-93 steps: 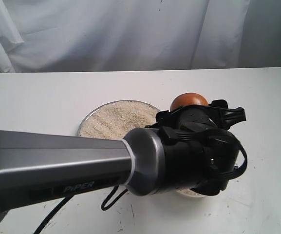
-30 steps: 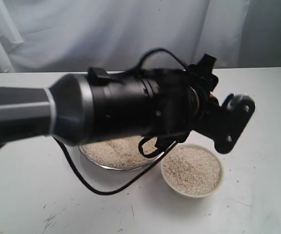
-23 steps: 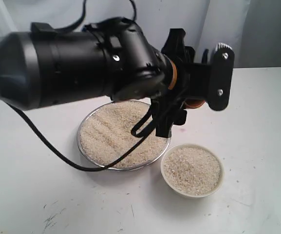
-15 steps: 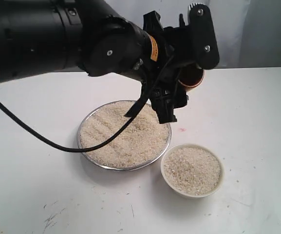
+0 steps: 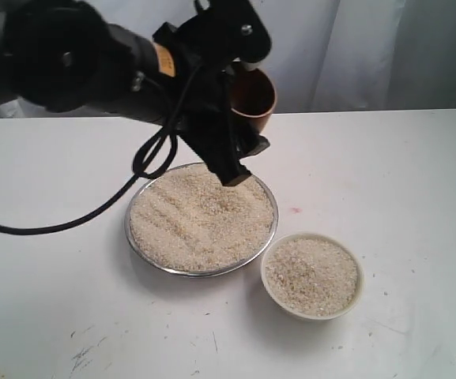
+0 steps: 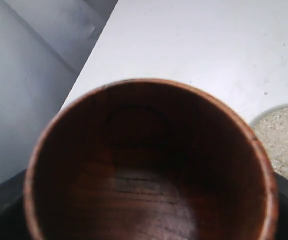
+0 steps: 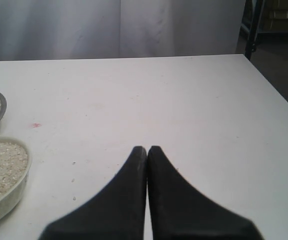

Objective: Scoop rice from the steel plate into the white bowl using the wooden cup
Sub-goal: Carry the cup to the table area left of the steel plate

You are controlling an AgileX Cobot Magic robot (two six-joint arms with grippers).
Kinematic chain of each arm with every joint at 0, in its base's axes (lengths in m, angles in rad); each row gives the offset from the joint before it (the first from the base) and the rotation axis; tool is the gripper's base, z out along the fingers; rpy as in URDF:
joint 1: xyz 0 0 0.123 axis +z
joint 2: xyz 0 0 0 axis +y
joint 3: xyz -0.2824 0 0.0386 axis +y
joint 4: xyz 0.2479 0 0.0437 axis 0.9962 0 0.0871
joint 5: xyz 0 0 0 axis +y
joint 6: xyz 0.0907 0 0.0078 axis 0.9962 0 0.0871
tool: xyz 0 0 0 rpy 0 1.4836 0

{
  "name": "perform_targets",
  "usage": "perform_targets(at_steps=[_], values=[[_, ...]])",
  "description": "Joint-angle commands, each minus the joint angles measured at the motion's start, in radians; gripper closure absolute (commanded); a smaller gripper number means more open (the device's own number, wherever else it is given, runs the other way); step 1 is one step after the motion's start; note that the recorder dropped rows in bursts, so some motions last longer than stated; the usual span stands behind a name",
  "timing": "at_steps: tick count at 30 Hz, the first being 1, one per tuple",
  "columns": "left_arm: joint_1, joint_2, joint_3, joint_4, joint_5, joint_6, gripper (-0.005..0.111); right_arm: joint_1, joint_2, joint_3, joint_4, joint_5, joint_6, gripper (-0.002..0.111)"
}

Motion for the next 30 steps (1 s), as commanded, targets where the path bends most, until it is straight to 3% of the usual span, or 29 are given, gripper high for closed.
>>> perform_targets(at_steps=[1,5,13,24,30], values=[[0.046,-0.105,0.153,-0.091,-0.175,-0.009,0.107,0.001,0.003,0.004,0.003,-0.006,0.000,0.108],[0.081,-0.197,0.298,-0.150,-0.279,-0.009,0.107,0.001,0.003,0.004,0.003,-0.006,0.000,0.108],[0.201,-0.319,0.500,-0.152,-0.285,-0.135,0.107,0.001,0.003,0.004,0.003,-0.006,0.000,0.108],[0.359,-0.377,0.623,-0.152,-0.353,-0.176,0.107,0.001,0.003,0.004,0.003,-0.006,0.000,0.108],[0.426,-0.356,0.687,-0.152,-0.470,-0.176,0.107,0.001,0.003,0.004,0.003,-0.006,0.000,0.108]])
